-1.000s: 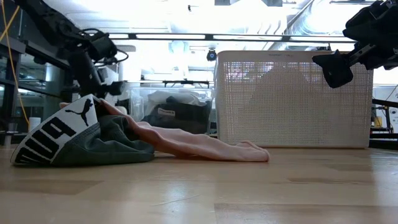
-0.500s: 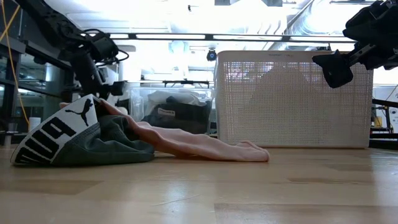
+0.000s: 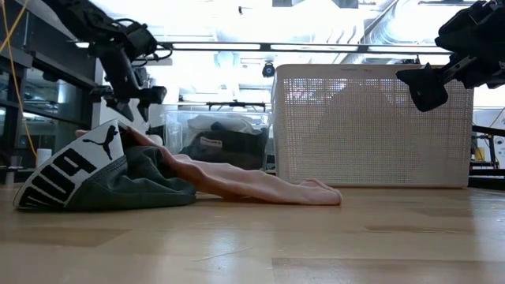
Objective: Pick & Place Cloths
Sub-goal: Put the white sock into the left transparent bin, then put the pink sock into the left transparent bin
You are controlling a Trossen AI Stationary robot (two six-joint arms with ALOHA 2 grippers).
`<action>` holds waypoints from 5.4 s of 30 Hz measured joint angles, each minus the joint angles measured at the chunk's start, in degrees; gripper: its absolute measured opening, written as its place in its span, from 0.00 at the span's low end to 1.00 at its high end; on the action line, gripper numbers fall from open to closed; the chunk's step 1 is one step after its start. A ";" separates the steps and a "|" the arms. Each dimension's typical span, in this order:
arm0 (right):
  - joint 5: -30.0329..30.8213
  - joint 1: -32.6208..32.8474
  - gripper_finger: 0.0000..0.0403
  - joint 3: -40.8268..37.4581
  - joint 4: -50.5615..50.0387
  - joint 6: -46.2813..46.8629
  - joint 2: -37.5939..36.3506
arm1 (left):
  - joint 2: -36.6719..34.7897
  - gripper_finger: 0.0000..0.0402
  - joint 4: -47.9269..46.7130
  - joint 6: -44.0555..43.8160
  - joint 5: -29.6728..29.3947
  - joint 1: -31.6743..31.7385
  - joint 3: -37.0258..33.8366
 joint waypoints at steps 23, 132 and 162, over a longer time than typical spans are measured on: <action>0.00 0.01 0.79 0.01 0.00 0.00 -0.02 | 3.59 0.00 -18.36 -15.96 0.76 -7.07 2.69; -0.01 0.00 0.79 0.00 0.00 0.00 0.00 | -7.15 0.45 -13.27 28.21 5.16 -80.84 -12.36; 0.01 -0.02 0.79 0.01 -0.01 0.00 0.00 | -3.68 0.45 3.71 43.51 0.58 -81.36 -17.14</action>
